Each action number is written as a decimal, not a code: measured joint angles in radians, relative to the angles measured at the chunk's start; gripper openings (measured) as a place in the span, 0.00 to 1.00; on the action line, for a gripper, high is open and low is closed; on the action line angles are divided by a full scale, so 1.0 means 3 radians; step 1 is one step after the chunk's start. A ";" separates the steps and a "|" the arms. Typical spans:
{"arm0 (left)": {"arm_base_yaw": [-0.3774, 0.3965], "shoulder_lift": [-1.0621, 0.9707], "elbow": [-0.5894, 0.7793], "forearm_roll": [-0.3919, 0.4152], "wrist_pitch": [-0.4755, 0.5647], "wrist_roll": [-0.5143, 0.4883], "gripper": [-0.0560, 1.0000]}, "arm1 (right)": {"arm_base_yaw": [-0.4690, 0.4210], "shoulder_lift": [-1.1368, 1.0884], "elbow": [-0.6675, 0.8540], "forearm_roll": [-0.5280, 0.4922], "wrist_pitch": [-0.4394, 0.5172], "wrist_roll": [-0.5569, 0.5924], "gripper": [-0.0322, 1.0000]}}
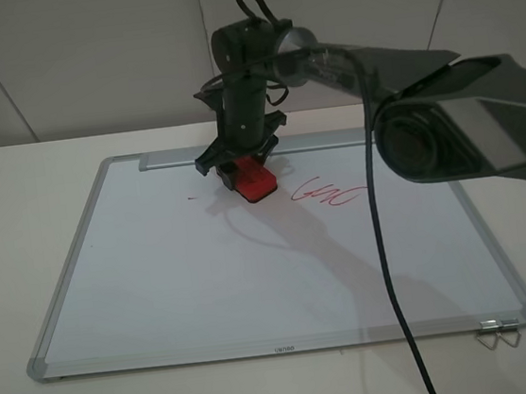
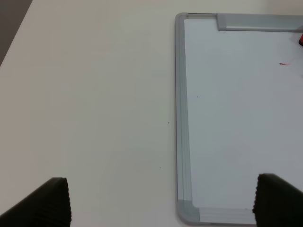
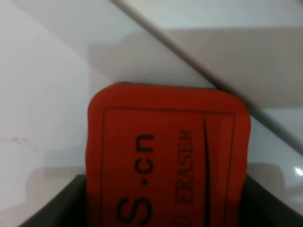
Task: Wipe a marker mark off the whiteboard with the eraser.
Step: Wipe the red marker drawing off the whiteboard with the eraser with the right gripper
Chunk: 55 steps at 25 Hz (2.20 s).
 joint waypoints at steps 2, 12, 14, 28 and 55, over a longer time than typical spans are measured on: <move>0.0000 0.0000 0.0000 0.0000 0.0000 0.0000 0.78 | 0.0044 0.0000 0.0000 -0.0065 0.0000 0.0000 0.53; 0.0000 0.0000 0.0000 0.0000 0.0000 0.0000 0.78 | 0.0466 0.0011 -0.0003 0.0025 -0.0036 -0.0202 0.53; 0.0000 0.0000 0.0000 0.0000 0.0000 0.0000 0.78 | 0.0508 0.0015 -0.0006 0.0022 -0.0039 -0.0205 0.53; 0.0000 0.0000 0.0000 0.0000 0.0000 0.0000 0.78 | 0.0459 0.0015 -0.0010 -0.0097 -0.0036 -0.0030 0.53; 0.0000 0.0000 0.0000 0.0000 0.0000 0.0000 0.78 | 0.0631 0.0019 -0.0021 -0.0116 -0.0036 -0.0039 0.53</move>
